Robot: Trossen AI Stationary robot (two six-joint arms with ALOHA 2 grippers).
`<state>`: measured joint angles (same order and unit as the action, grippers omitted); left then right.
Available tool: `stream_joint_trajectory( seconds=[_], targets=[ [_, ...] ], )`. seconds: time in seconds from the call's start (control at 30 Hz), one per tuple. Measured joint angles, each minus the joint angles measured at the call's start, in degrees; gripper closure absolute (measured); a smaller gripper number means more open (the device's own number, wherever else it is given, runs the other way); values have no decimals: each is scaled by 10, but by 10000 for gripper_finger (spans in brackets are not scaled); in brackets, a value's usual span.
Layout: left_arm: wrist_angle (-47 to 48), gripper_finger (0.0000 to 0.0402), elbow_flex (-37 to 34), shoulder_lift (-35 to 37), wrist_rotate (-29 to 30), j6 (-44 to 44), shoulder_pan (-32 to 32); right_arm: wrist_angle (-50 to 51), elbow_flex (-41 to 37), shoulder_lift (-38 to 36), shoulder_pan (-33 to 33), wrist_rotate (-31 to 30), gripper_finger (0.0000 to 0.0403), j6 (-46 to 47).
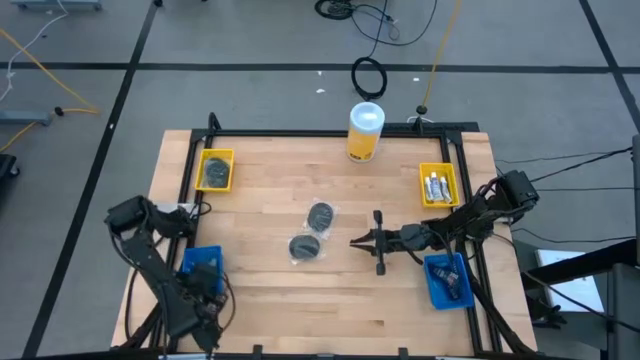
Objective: Pick & Place Travel size toiletries
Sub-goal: Adjust the right yellow bin, then put the gray deodorant into the left blue bin, then put the black hairbrush into the left yellow bin
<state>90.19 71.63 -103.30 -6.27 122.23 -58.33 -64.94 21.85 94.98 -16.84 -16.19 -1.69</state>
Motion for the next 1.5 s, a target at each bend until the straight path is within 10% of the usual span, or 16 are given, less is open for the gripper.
stream_joint_trajectory(
  seconds=[0.5, 1.07, 1.3, 1.5],
  targets=[
    [-28, 179, -146, 114, 48, 133, 36, 19, 0, 0, -1, 1, 383, 56],
    [-24, 70, -135, 144, 57, 115, 40, 25, 0, 0, -1, 1, 383, 69],
    [-27, 85, -91, 158, 336, 65, 40, 25, 0, 0, -1, 0, 383, 68],
    [-233, 100, -114, 145, 670, -215, 71, 27, 0, 0, -1, 0, 383, 68]
  ],
)
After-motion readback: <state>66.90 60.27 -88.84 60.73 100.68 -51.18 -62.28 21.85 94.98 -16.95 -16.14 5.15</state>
